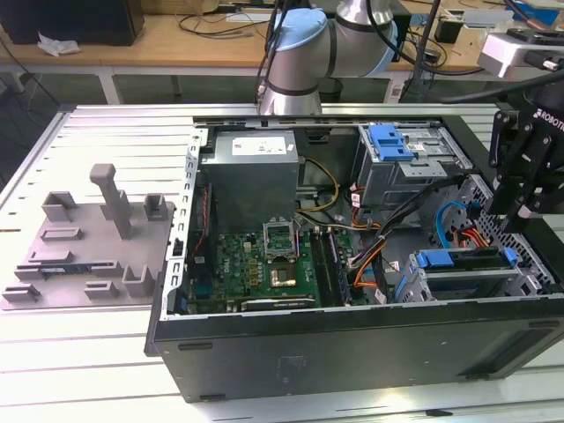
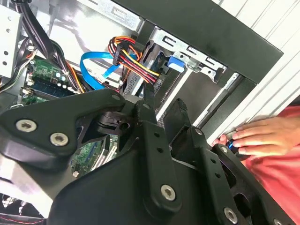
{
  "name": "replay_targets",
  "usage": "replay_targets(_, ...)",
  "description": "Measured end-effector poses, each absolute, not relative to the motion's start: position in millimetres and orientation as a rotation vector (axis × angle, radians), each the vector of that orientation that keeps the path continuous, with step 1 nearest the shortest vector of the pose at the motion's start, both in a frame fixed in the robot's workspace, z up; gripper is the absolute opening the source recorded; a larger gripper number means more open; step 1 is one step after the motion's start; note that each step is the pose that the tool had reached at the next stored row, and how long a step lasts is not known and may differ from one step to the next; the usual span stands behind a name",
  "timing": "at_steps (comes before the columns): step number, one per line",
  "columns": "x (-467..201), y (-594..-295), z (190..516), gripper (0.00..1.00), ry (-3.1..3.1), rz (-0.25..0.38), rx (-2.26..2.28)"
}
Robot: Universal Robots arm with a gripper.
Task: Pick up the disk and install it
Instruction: 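Insert the second disk wire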
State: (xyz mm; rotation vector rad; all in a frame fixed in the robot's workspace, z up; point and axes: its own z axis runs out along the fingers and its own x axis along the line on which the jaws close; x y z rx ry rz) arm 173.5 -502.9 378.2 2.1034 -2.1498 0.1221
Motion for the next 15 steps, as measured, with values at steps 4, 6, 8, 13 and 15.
replay_targets(4, 173, -503, 378, 0.36, -2.150, 0.122, 2.103)
replay_targets(6, 173, -503, 378, 0.36, -2.150, 0.123, 2.103)
replay_targets(8, 173, -503, 378, 0.36, -2.149, 0.123, 2.103)
replay_targets(13, 175, -490, 378, 0.36, -2.145, 0.130, 2.098)
replay_targets(15, 176, -483, 378, 0.36, -2.136, 0.145, 2.089)
